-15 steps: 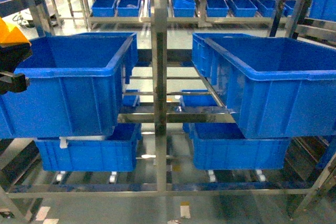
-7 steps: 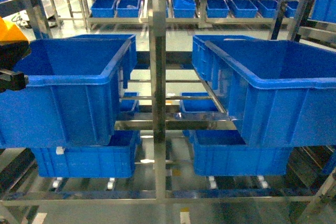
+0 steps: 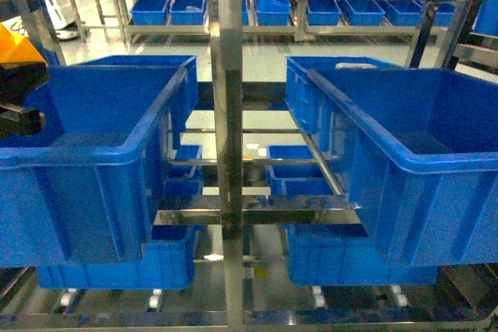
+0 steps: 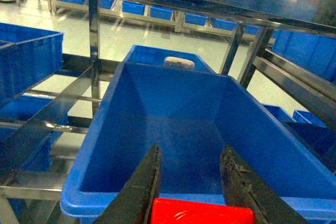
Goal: Sort and place red and yellow blocks in left bins
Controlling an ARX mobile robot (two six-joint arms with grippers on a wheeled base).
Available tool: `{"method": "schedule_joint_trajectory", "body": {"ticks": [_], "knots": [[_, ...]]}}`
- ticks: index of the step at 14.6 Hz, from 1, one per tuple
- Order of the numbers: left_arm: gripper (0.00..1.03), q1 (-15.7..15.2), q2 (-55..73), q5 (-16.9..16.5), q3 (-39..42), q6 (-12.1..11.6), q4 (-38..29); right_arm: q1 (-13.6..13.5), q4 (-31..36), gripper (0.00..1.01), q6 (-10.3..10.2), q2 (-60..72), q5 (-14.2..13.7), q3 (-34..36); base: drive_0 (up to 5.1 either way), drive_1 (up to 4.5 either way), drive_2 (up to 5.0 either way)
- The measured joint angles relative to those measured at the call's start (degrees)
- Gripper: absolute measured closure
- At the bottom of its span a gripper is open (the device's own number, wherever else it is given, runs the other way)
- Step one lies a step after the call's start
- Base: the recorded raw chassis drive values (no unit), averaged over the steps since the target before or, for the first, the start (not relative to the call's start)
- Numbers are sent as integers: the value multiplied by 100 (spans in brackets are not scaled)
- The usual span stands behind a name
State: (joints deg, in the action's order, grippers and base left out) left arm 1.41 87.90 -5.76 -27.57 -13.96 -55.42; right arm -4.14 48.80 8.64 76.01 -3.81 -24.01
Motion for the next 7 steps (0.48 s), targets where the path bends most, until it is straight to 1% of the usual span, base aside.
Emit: {"method": "schedule_joint_trajectory", "body": {"ticks": [7], "knots": [[76, 0, 0, -2, 0, 0, -17, 50, -214, 73, 4, 103, 26, -79, 0, 0, 0]]}}
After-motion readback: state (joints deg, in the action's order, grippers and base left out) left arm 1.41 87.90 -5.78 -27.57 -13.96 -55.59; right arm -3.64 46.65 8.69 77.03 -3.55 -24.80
